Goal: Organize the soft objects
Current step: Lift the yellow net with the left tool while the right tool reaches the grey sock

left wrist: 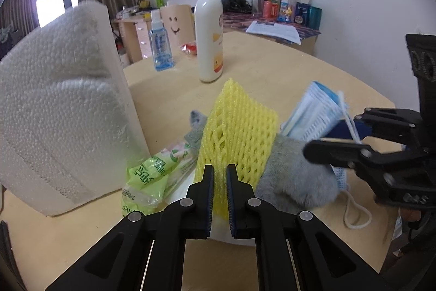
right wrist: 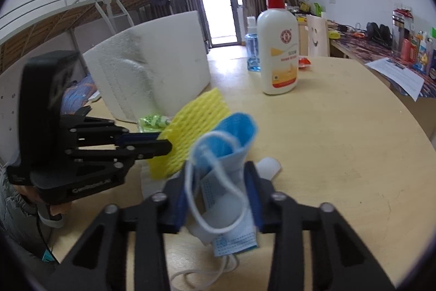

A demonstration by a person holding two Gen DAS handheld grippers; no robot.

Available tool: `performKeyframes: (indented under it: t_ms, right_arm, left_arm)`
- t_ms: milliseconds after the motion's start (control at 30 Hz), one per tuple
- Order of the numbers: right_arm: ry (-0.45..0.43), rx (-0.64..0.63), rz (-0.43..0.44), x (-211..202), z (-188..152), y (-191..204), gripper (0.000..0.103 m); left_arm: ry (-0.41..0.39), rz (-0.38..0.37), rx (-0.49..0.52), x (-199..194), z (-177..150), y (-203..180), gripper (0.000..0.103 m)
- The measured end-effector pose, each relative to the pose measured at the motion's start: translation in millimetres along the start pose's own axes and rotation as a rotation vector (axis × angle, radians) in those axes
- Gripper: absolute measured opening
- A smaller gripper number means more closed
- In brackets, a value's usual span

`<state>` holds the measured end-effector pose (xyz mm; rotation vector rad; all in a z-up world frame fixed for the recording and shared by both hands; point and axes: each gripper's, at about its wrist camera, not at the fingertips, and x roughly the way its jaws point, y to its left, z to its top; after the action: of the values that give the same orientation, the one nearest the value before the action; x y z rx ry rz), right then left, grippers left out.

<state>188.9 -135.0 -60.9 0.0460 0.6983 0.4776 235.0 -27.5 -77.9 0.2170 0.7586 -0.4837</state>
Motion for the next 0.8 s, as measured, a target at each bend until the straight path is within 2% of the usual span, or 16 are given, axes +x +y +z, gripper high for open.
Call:
performKeyframes:
  t_ms: [33, 100, 200, 300, 500, 667, 700, 767, 800]
  right_arm:
    - [-0.005, 0.009, 0.003, -1.8, 0.3, -0.8, 0.021]
    - [-0.027, 0.019, 0.0, -8.0, 2.3, -1.2, 0.014]
    - [-0.051, 0.021, -0.003, -17.4, 6.3, -0.3, 0.01]
    - [-0.069, 0.016, -0.005, -25.8, 10.3, 1.0, 0.009]
    - [-0.057, -0.028, -0.043, -29.5, 4.4, 11.3, 0.01]
    - [-0.107, -0.06, -0.096, -44.1, 4.5, 21.8, 0.011]
    - [-0.118, -0.064, -0.101, -47.0, 4.8, 24.1, 0.016]
    - [-0.141, -0.075, -0.117, -53.3, 5.5, 30.1, 0.037]
    - [-0.155, -0.088, -0.122, -57.1, 5.5, 34.0, 0.054]
  left_arm:
    - [-0.016, -0.007, -0.002, -4.3, -0.5, 0.6, 0.009]
    - [-0.034, -0.009, -0.004, -9.6, -1.0, 0.6, 0.009]
    - [-0.055, 0.002, 0.0, -16.8, -1.2, -1.1, 0.009]
    - [-0.088, 0.011, 0.006, -28.2, -1.6, -1.5, 0.009]
    - [-0.144, 0.047, -0.068, -54.7, -4.2, 14.9, 0.009]
    - [-0.196, 0.075, -0.101, -82.5, -12.4, 25.3, 0.009]
    - [-0.202, 0.076, -0.108, -86.6, -14.4, 26.7, 0.009]
    - [-0.214, 0.087, -0.116, -94.0, -18.9, 28.3, 0.009]
    - [-0.218, 0.091, -0.117, -96.7, -20.8, 28.5, 0.009]
